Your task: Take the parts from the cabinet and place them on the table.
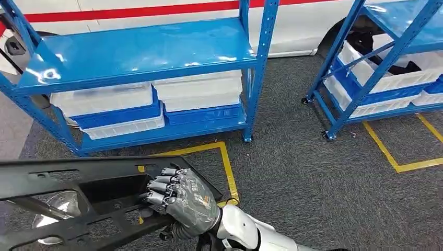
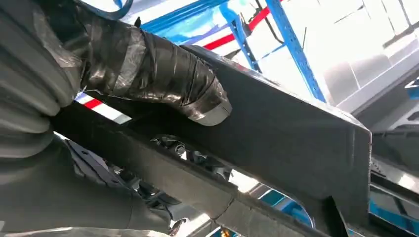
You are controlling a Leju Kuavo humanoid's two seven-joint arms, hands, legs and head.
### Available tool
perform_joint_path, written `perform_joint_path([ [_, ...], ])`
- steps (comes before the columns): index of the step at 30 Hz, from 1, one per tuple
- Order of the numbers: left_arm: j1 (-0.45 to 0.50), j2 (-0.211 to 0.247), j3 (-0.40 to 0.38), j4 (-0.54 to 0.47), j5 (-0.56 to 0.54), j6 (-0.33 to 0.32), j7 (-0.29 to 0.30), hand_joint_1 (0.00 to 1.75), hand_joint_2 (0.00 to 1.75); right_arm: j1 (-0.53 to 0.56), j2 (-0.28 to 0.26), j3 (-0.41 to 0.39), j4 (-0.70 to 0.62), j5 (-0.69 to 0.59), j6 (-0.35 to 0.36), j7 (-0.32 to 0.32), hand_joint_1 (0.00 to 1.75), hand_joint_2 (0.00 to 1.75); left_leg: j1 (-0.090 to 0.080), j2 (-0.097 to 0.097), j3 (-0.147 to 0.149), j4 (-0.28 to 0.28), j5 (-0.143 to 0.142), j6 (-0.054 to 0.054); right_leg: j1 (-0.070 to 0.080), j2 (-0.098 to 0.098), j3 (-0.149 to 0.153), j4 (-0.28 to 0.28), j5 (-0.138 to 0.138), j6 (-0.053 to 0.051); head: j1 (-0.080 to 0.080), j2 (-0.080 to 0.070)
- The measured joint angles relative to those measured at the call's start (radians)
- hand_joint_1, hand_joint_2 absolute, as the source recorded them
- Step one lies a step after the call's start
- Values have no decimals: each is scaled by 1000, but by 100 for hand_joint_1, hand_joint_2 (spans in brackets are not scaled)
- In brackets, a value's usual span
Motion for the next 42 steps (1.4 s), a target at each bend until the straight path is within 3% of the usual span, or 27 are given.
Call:
perform_joint_path([
  [1,0,2,1,0,0,0,0,0,175,1,2,0,0,-1,0,0,175,175,1,0,-4,1,-2,-1,-5,1,2,-12,9,-5,0,0],
  [2,0,2,1,0,0,0,-2,0,175,1,2,0,0,-1,0,0,175,175,-2,-1,-5,-15,-22,32,-5,4,0,-13,13,11,0,0],
  [3,0,2,2,0,0,0,-1,0,175,1,2,0,0,-1,-3,0,175,175,-3,-2,-7,-16,-9,50,-3,3,-4,-13,14,4,0,0],
  [4,2,2,2,0,0,0,0,0,175,3,2,0,0,-1,-4,0,175,175,-3,-3,-9,-17,15,59,-1,2,-6,-12,16,1,-1,0],
  [6,2,2,2,0,-1,0,-1,0,175,5,2,0,0,-1,-5,0,175,175,-1,-3,-10,-17,21,52,1,2,-11,-8,20,-4,0,0],
  [8,2,2,2,0,-1,0,-1,0,175,5,2,0,0,-1,-5,0,175,175,1,-3,-10,-18,31,32,2,2,-16,-3,22,-7,0,0],
  [9,3,2,3,0,-1,0,-1,0,175,6,2,0,0,-2,-4,0,175,175,1,-3,-11,-18,32,30,3,1,-18,-2,23,-8,0,0],
  [13,3,2,4,0,-6,0,-1,0,175,12,2,0,0,-48,11,-8,175,175,3,-3,-12,-18,32,27,5,1,-19,-1,22,-8,0,0],
  [14,2,3,4,0,-6,0,-2,0,175,12,2,0,0,-48,10,-8,175,175,1,-3,-14,-11,27,26,-4,3,-18,-10,27,0,0,0],
  [16,1,3,5,0,-9,0,-3,0,175,13,4,-1,-1,-43,8,-9,175,175,4,1,16,-68,50,49,3,5,-2,-35,35,7,0,0],
  [18,-1,2,5,0,-10,0,-3,0,175,12,2,-3,0,-37,7,-8,175,175,13,15,39,-114,69,49,0,5,-26,23,-11,13,1,0],
  [20,-2,2,6,0,-13,2,-3,0,175,16,2,-3,0,-37,6,-8,175,175,16,26,32,-111,69,45,-12,6,-98,161,-84,29,0,0],
  [21,-1,2,6,0,-14,2,-3,0,175,18,2,-3,0,-37,6,-8,175,175,18,33,26,-105,66,41,-21,5,-131,220,-103,39,0,0],
  [22,-1,2,6,0,-15,5,-3,0,175,19,2,-3,0,-37,6,-8,175,175,23,40,20,-95,63,33,-30,4,-144,237,-94,50,0,0],
  [23,-1,2,6,0,-15,5,-3,0,175,19,2,-3,0,-37,6,-8,175,175,29,48,14,-83,57,24,-38,1,-131,207,-64,60,0,0],
  [25,-2,0,6,0,-15,5,-3,0,175,18,2,-3,0,-37,6,-8,175,175,48,64,-4,-42,39,-3,-55,-20,-57,55,21,84,1,0],
  [26,-2,2,7,0,-15,5,-3,0,175,19,2,-4,0,-37,6,-8,175,175,52,72,-14,-14,27,-20,-52,-47,-47,22,16,91,0,0],
  [27,1,10,10,-2,-15,8,-4,0,175,19,2,-4,1,-37,5,-7,175,175,45,74,-21,5,17,-32,-48,-78,-70,43,20,89,10,0],
  [28,2,4,11,-2,-16,7,-6,0,175,19,2,-4,2,-37,5,-8,175,175,43,80,-23,12,12,-41,-43,-62,-77,62,14,56,6,0],
  [31,1,0,12,-2,-20,8,-5,0,175,21,2,-4,2,-35,3,-8,175,175,51,108,-14,10,15,-51,-40,-29,-89,65,20,29,6,0],
  [32,-1,-1,12,-2,-22,8,-5,0,175,21,2,-4,2,-35,3,-8,175,175,56,81,-18,24,-9,-55,-42,-20,-90,64,25,20,4,0],
  [34,1,0,16,-2,-27,9,-5,0,175,20,3,-4,2,-34,1,-8,175,175,48,15,-58,140,-110,-44,-40,0,-98,62,32,9,3,0],
  [36,3,0,19,-2,-28,9,-4,0,175,21,3,-4,2,-34,0,-8,175,175,37,-4,-116,301,-186,-34,-29,26,-105,62,36,3,3,0],
  [38,5,0,21,-2,-29,10,-4,0,175,23,3,-4,2,-34,-1,-8,175,175,27,-7,-115,319,-175,-15,-18,55,-108,62,39,0,3,0],
  [40,3,0,21,-2,-29,9,-4,0,175,22,3,-4,2,-34,-2,-8,175,175,13,-25,-37,177,-98,13,-9,85,-105,62,41,-1,3,0],
  [41,3,0,21,-2,-29,10,-4,0,175,22,3,-4,2,-34,-3,-8,175,175,4,-70,6,89,-63,31,-9,98,-103,62,41,-1,3,0],
  [42,5,7,22,-2,-29,10,-3,0,175,22,4,-4,2,-34,-4,-8,175,175,13,-130,21,66,-80,48,-10,106,-107,60,44,4,6,0],
])
